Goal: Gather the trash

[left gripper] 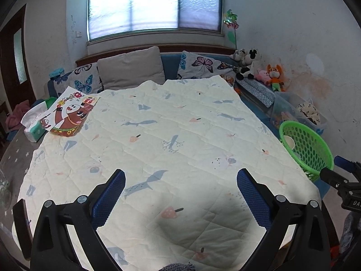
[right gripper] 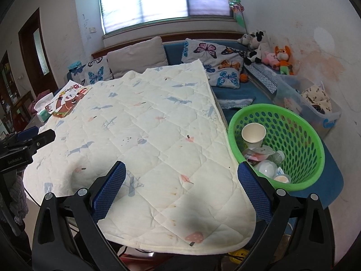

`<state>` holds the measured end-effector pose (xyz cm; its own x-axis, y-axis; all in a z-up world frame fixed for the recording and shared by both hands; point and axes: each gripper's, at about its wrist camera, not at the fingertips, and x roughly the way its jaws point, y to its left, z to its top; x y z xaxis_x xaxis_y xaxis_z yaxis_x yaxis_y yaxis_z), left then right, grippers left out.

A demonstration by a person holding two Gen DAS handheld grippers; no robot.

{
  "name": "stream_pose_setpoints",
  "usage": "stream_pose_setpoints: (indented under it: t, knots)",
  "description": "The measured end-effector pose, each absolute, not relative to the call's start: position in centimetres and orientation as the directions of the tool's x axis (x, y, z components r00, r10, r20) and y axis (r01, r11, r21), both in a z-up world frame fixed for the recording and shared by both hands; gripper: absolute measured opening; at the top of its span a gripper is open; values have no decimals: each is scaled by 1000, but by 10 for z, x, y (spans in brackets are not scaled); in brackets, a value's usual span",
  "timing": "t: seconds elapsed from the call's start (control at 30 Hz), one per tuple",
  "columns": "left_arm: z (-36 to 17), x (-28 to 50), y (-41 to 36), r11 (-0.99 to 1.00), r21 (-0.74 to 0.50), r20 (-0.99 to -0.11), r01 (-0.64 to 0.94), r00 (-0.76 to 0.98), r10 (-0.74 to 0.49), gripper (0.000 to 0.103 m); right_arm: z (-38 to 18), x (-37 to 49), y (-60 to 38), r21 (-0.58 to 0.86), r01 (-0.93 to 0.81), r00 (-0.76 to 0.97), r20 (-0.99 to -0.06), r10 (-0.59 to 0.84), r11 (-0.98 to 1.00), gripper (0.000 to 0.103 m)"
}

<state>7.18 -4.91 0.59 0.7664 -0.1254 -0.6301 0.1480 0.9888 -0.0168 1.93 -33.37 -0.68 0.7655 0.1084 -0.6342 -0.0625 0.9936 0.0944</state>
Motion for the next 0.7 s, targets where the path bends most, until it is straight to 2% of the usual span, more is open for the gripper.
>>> stream_pose_setpoints:
  t: [0.7]
  knots:
    - [7, 60, -42, 994, -10, -625, 105, 776, -88, 96, -5, 22, -330, 98, -82, 769, -627, 125, 992, 99]
